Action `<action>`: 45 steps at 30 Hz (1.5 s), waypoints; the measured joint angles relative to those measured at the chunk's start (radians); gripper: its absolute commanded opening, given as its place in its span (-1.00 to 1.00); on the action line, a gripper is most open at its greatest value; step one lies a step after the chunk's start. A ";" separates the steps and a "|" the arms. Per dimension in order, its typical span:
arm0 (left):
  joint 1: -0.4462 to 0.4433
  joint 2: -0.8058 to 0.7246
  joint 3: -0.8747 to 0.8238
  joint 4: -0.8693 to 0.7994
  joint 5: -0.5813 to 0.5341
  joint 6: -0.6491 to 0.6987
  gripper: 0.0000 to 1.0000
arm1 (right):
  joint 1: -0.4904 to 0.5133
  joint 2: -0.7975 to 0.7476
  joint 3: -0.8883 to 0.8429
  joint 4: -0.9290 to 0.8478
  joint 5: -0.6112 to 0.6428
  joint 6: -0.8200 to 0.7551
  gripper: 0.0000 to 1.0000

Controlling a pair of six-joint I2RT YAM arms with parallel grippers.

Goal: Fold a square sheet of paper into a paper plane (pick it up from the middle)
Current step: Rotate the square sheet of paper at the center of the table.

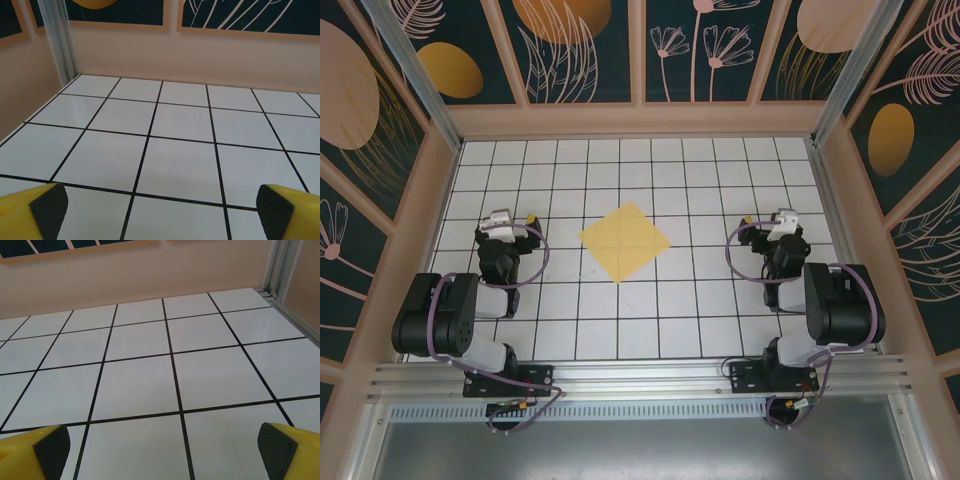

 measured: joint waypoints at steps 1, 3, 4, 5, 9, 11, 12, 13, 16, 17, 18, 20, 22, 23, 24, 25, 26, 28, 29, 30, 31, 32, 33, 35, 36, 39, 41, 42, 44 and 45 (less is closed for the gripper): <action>0.000 0.000 0.000 0.000 0.000 0.000 0.97 | 0.000 0.000 0.000 0.000 0.000 0.000 0.98; 0.000 0.001 0.000 0.002 0.000 0.000 0.97 | 0.000 0.000 0.000 0.000 0.000 0.000 0.98; 0.000 0.001 0.000 0.002 0.000 0.000 0.97 | 0.000 0.000 0.000 0.000 0.000 0.000 0.98; 0.000 0.002 0.000 0.002 0.000 0.000 0.97 | 0.000 0.000 0.000 0.000 0.000 0.000 0.98; 0.000 0.003 0.000 0.005 0.000 0.000 0.97 | 0.000 0.000 0.000 0.000 0.000 0.000 0.98; 0.000 0.003 0.000 0.005 0.000 0.000 0.97 | 0.000 0.000 0.000 0.000 0.000 0.000 0.98; 0.000 0.003 0.000 0.005 0.000 0.000 0.97 | 0.000 0.000 0.000 0.000 0.000 0.000 0.98; 0.000 0.003 0.000 0.005 0.000 0.000 0.97 | 0.000 0.000 0.000 0.000 0.000 0.000 0.98; 0.000 0.003 0.000 0.005 0.000 0.000 0.98 | 0.000 0.000 0.000 0.000 0.000 0.000 0.98; 0.000 0.003 0.000 0.005 0.000 0.000 0.97 | 0.000 0.000 0.000 0.000 0.000 0.000 0.98; 0.000 0.003 0.000 0.005 0.000 0.000 0.97 | 0.000 0.000 0.000 0.000 0.000 0.000 0.98; 0.000 0.003 0.001 0.005 0.000 0.000 0.97 | 0.000 0.000 0.000 0.000 0.000 0.000 0.98; 0.000 0.003 0.002 0.005 0.000 0.000 0.97 | 0.000 0.000 0.000 0.000 0.000 0.000 0.98; 0.000 0.003 0.002 0.005 0.000 0.000 0.97 | 0.000 0.000 0.000 0.000 0.000 0.000 0.98; 0.000 0.003 0.002 0.005 0.000 0.000 0.97 | 0.000 0.000 0.000 0.000 0.000 0.000 0.98; 0.000 0.003 0.002 0.005 0.000 0.000 0.97 | 0.000 0.000 0.000 0.000 0.000 0.000 0.98; 0.000 0.003 0.002 0.005 -0.001 0.000 0.97 | 0.000 0.000 0.000 0.000 0.001 0.000 0.98; 0.000 0.002 0.002 0.005 -0.008 0.000 0.97 | 0.000 -0.006 0.002 -0.009 0.006 0.005 0.98; 0.000 -0.002 0.002 0.004 -0.016 -0.001 0.97 | 0.000 -0.019 0.005 -0.029 0.011 0.008 0.98; 0.000 -0.007 0.001 0.003 -0.024 -0.001 0.97 | 0.000 -0.042 0.010 -0.058 0.016 0.012 0.98; 0.000 -0.022 0.001 -0.005 -0.030 -0.001 0.97 | 0.000 -0.077 0.018 -0.096 0.023 0.016 0.98; 0.000 -0.043 0.001 -0.017 -0.037 -0.002 0.97 | 0.000 -0.117 0.029 -0.134 0.033 0.023 0.98; 0.000 -0.070 0.002 -0.038 -0.047 -0.005 0.97 | 0.002 -0.164 0.047 -0.180 0.046 0.033 0.98; 0.000 -0.134 0.016 -0.104 -0.070 -0.018 0.97 | 0.009 -0.233 0.097 -0.272 0.071 0.060 0.98; 0.000 -0.163 0.028 -0.139 -0.082 -0.027 0.97 | 0.015 -0.257 0.128 -0.320 0.087 0.076 0.98; 0.000 -0.264 0.092 -0.286 -0.126 -0.089 0.97 | 0.050 -0.284 0.269 -0.521 0.144 0.167 0.98; 0.000 -0.321 0.148 -0.405 -0.139 -0.152 0.97 | 0.074 -0.267 0.370 -0.657 0.158 0.229 0.98; 0.000 -0.345 0.175 -0.462 -0.143 -0.185 0.97 | 0.085 -0.253 0.412 -0.708 0.160 0.254 0.98; 0.000 -0.390 0.233 -0.587 -0.142 -0.262 0.97 | 0.121 -0.201 0.496 -0.811 0.156 0.304 0.98; 0.000 -0.408 0.259 -0.642 -0.138 -0.296 0.97 | 0.148 -0.166 0.534 -0.858 0.152 0.323 0.98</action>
